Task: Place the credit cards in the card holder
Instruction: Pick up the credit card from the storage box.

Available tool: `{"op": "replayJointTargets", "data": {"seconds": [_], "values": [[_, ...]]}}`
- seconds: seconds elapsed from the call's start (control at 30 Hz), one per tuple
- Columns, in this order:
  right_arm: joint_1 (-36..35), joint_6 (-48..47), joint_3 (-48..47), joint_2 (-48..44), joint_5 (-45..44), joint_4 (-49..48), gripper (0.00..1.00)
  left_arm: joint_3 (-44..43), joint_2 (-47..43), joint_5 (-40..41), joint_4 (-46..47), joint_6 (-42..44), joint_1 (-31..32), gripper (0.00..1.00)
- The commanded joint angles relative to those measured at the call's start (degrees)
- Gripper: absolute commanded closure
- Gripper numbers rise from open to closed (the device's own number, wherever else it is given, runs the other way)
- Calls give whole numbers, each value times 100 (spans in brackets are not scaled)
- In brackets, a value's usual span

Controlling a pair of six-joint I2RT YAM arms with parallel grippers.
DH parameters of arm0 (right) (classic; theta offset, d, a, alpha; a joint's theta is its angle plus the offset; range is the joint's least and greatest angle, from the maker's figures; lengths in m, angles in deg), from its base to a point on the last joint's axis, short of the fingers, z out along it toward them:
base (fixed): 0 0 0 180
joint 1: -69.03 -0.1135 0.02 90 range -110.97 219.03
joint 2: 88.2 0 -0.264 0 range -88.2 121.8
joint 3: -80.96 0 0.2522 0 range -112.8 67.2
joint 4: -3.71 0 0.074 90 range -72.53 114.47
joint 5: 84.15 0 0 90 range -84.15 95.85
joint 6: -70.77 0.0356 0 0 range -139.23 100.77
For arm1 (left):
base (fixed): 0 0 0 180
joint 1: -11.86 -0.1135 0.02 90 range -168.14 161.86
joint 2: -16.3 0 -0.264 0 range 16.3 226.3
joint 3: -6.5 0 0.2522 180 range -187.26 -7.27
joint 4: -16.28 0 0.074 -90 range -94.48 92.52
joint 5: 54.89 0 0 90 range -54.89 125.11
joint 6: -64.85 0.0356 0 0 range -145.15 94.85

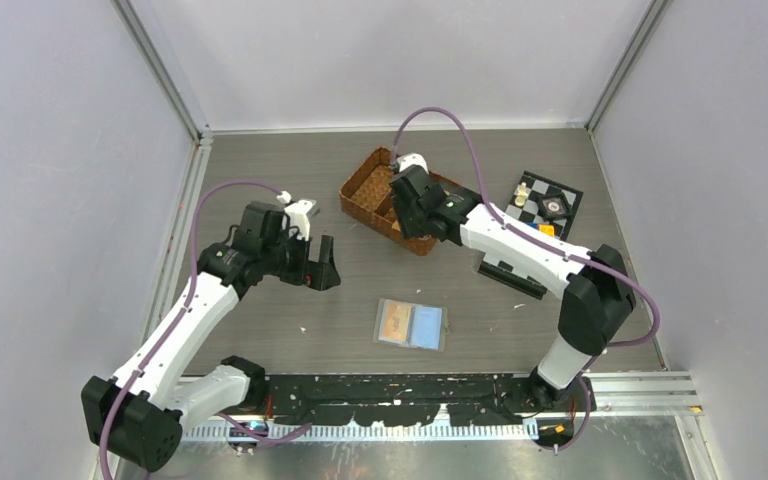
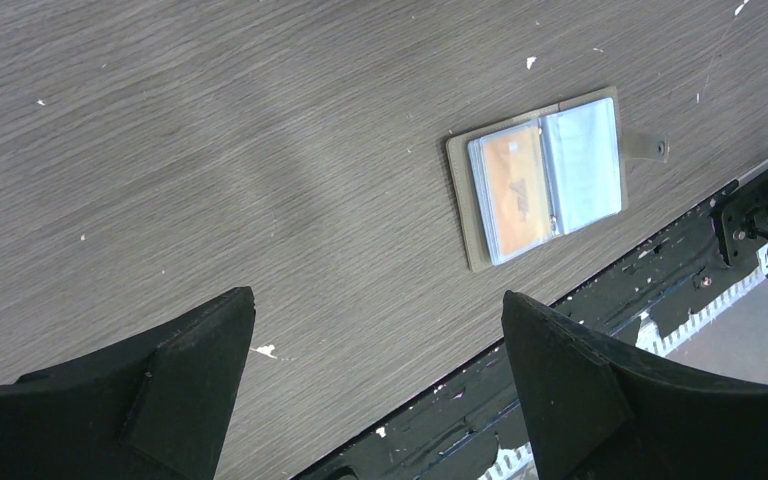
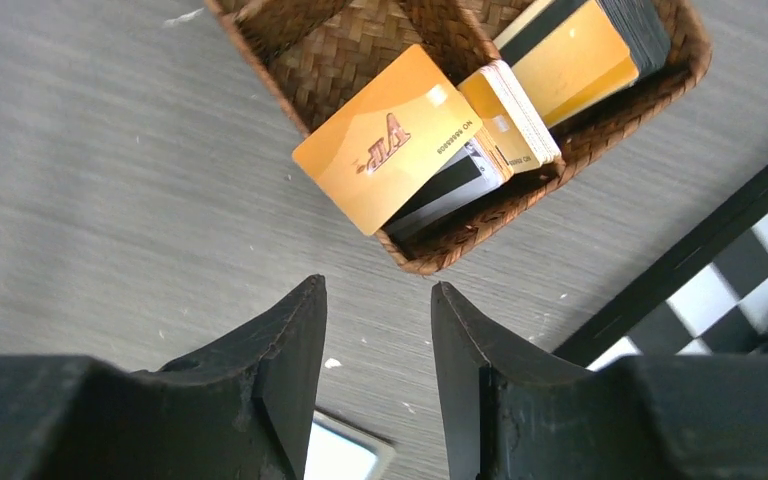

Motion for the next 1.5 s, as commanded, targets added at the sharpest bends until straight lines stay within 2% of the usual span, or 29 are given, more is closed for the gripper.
{"op": "replayJointTargets", "data": {"seconds": [0.0, 0.23, 0.53, 0.7, 1.47], "values": [[209, 1816, 197, -94, -676, -915, 52, 4, -29, -12, 148, 105, -40, 4], [709, 3399, 680, -76, -115, -1363, 51, 2, -56, 64, 136, 96, -40, 4], [992, 4325, 1000, 73, 330, -1951, 48, 4, -78, 78, 136, 78, -40, 4], [993, 4793, 1056, 175, 205, -1958, 46, 9, -87, 75, 125, 69, -40, 4], [981, 5360, 1080, 848, -57, -2046, 49, 4, -98, 75, 126, 52, -40, 4]]}}
